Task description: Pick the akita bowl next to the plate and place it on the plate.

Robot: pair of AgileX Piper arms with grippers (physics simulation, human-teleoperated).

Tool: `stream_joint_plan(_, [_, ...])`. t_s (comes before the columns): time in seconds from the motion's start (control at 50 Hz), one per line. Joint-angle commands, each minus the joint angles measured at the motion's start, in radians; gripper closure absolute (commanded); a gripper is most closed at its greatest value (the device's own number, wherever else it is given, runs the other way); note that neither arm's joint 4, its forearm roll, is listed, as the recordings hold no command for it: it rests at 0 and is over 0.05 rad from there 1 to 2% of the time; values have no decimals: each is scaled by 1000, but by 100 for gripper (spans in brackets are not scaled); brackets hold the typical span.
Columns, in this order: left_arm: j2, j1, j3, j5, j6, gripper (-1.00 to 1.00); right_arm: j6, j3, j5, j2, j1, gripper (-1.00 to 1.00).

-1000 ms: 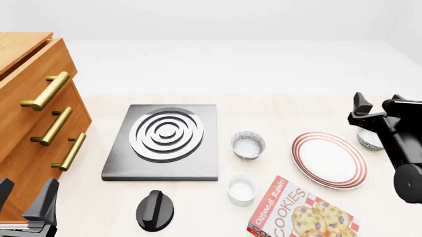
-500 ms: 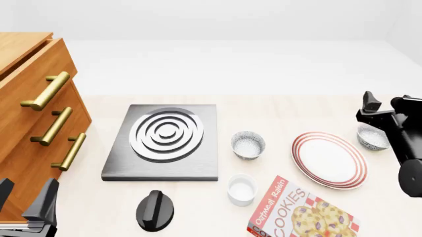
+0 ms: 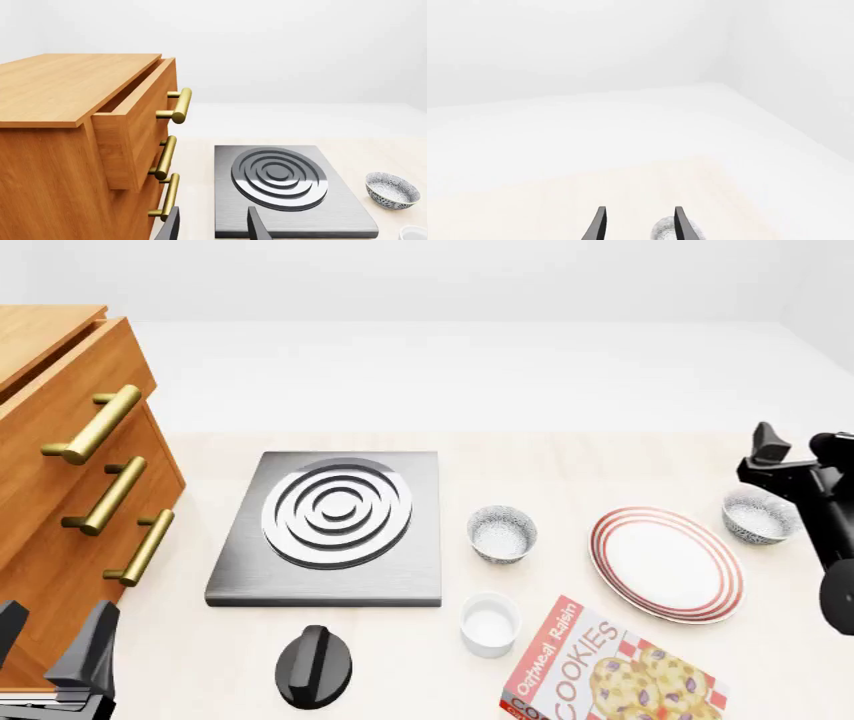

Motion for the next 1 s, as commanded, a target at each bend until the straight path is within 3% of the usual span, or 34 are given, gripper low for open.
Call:
stream_joint_plan(0.02, [0,0,0,0,0,-100,4,-6,1,8,-21,-100])
stream_joint_plan(1.0, [0,0,0,0,0,-100,9,-47,-9,79,-115,-100])
